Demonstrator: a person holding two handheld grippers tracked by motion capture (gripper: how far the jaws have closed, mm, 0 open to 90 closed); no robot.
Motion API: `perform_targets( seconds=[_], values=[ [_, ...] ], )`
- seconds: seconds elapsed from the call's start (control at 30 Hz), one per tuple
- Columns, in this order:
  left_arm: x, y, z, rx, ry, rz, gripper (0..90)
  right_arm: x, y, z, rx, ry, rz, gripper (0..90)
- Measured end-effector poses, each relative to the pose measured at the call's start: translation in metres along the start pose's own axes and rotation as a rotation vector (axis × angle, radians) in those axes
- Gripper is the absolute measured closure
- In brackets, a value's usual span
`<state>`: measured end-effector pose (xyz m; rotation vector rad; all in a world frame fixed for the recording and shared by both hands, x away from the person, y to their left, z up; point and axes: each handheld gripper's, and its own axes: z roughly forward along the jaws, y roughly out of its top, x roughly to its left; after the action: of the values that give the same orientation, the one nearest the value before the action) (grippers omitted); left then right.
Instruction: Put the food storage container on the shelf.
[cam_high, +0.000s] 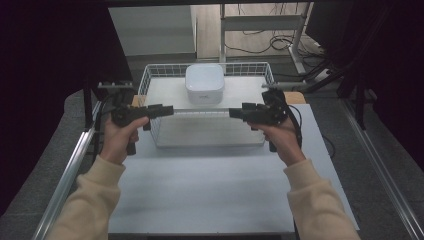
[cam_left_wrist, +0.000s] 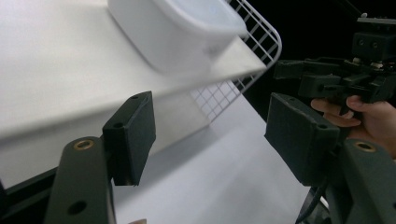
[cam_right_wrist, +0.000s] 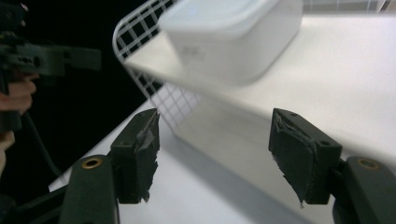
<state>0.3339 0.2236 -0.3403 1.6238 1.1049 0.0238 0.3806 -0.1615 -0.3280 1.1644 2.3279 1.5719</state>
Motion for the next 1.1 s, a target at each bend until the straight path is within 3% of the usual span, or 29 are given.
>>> perform_targets(
  seconds=[0.2, 0.3, 0.4, 0.57, 0.67, 0.73, 0.8, 0.87, 0.97, 1.1],
  values=[
    [-0.004, -0.049, -0.012, -0.016, -0.007, 0.033, 31.4, 0.011, -0.046, -0.019, -0.01, -0.031, -0.08, 31.5],
    [-0.001, -0.068, -0.014, -0.013, -0.002, 0.045, 31.5, 0.011, -0.072, -0.022, 0.001, -0.028, -0.094, 30.3],
    [0.003, -0.089, -0.013, 0.019, 0.045, 0.075, 31.4, 0.01, -0.095, -0.023, 0.031, -0.057, -0.126, 28.9],
    [0.007, -0.125, -0.009, 0.047, 0.096, 0.1, 31.0, 0.006, -0.13, -0.027, 0.058, -0.065, -0.119, 27.1],
    [0.01, -0.15, 0.004, 0.125, 0.129, 0.123, 31.1, 0.001, -0.151, -0.03, 0.065, -0.085, -0.125, 26.4],
    [0.011, -0.163, 0.011, 0.16, 0.181, 0.157, 30.4, -0.004, -0.162, -0.031, 0.079, -0.098, -0.125, 25.5],
    [0.015, -0.17, 0.016, 0.185, 0.173, 0.147, 30.5, -0.009, -0.171, -0.031, 0.087, -0.112, -0.118, 25.3],
    [0.016, -0.172, 0.018, 0.196, 0.197, 0.16, 29.6, -0.014, -0.179, -0.029, 0.101, -0.117, -0.105, 25.2],
    [0.015, -0.172, 0.017, 0.177, 0.189, 0.16, 29.7, -0.019, -0.184, -0.029, 0.11, -0.141, -0.102, 24.8],
    [0.014, -0.171, 0.015, 0.162, 0.185, 0.158, 29.6, -0.021, -0.183, -0.031, 0.075, -0.16, -0.101, 23.2]
  ],
)
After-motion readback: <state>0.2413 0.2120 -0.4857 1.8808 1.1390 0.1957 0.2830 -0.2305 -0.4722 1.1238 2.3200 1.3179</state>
